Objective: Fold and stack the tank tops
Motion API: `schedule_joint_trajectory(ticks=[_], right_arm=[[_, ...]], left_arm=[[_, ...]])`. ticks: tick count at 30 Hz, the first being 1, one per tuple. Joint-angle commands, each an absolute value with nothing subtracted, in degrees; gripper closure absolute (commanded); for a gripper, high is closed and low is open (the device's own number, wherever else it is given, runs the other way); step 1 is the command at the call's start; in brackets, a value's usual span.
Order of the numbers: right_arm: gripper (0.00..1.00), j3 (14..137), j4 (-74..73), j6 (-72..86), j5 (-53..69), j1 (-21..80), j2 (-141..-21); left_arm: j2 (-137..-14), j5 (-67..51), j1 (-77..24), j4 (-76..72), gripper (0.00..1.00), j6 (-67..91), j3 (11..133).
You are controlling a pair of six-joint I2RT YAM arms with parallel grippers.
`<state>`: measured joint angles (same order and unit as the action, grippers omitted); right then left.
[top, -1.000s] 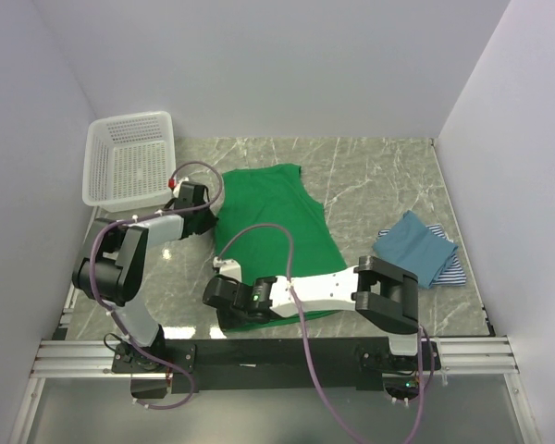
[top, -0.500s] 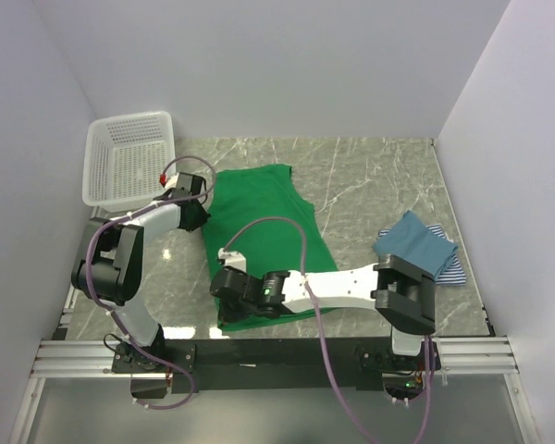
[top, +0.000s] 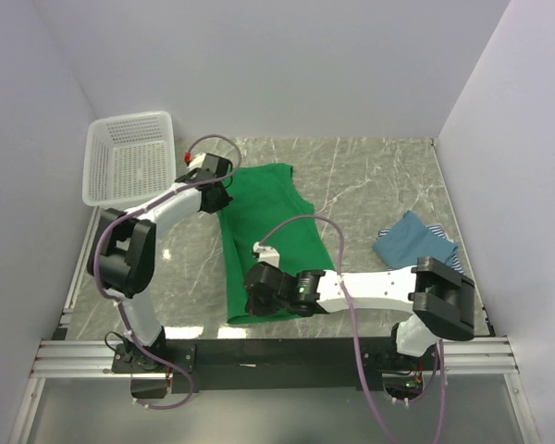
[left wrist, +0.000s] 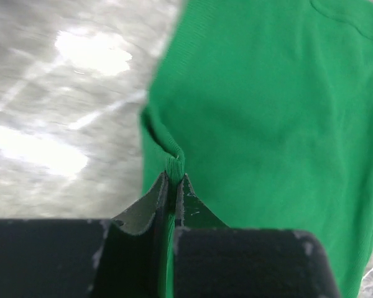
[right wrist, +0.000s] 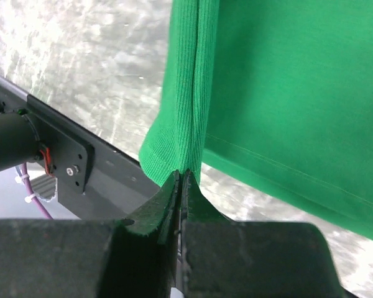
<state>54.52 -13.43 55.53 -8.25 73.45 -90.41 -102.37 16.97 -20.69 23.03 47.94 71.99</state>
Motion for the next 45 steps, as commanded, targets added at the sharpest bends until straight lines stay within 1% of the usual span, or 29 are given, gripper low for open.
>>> schedule_joint_trajectory(ticks=[1,10,18,20,24,28,30,35,36,39,40,41,42,44,45], right_arm=[[1.00,51.95,-11.95,57.21,-10.72,72.78,-85.70],[1.00,43.78,-10.20,59.59,-12.22,72.33,-80.34],[1.00,39.20,-8.52,61.00,-12.57,72.33,-78.84],[1.00,38.85,-8.26,61.08,-12.66,72.33,-79.01],[1.00,37.53,-7.21,61.52,-12.57,72.42,-79.36],[1.00,36.91,-7.03,62.05,-12.92,72.33,-79.19],[1.00,36.91,-7.29,61.96,-13.01,72.42,-79.19],[1.00,36.39,-6.94,62.05,-13.10,72.42,-79.36],[1.00,36.47,-7.20,62.05,-13.01,72.42,-79.63],[0.84,37.61,-9.83,61.88,-14.23,72.51,-79.19],[0.71,37.79,-10.54,61.70,-14.76,72.60,-78.58],[0.64,38.05,-11.42,61.61,-15.98,72.51,-76.49],[0.53,38.32,-13.25,61.44,-16.78,72.42,-75.16],[0.47,39.28,-15.63,60.74,-19.58,71.98,-70.78],[0.46,39.64,-18.25,60.04,-20.30,71.29,-69.27]], left_arm=[[-105.46,19.69,-23.37,25.13,0.98,49.66,77.06],[-112.32,21.18,-28.47,28.65,0.94,50.71,85.77],[-114.87,21.62,-30.59,29.44,0.93,51.24,87.45],[-115.22,21.45,-30.76,29.27,0.91,51.24,87.28],[-115.23,21.36,-31.20,28.30,0.83,50.71,87.01],[-115.66,21.18,-31.64,27.95,0.80,50.01,87.18],[-115.93,20.66,-31.64,27.60,0.76,49.75,87.36],[-116.37,20.21,-32.08,26.37,0.72,49.13,87.01],[-116.45,20.21,-32.08,26.28,0.68,49.13,86.84],[-115.93,20.21,-32.26,25.58,0.61,48.78,86.57],[-115.06,20.30,-32.26,25.23,0.59,48.61,86.49],[-114.44,20.22,-32.26,24.79,0.57,48.34,86.31],[-112.95,20.13,-32.26,23.65,0.53,47.82,86.13],[-111.45,20.04,-32.17,22.94,0.50,47.55,86.31],[-110.23,19.87,-32.17,22.07,0.48,47.11,86.48]])
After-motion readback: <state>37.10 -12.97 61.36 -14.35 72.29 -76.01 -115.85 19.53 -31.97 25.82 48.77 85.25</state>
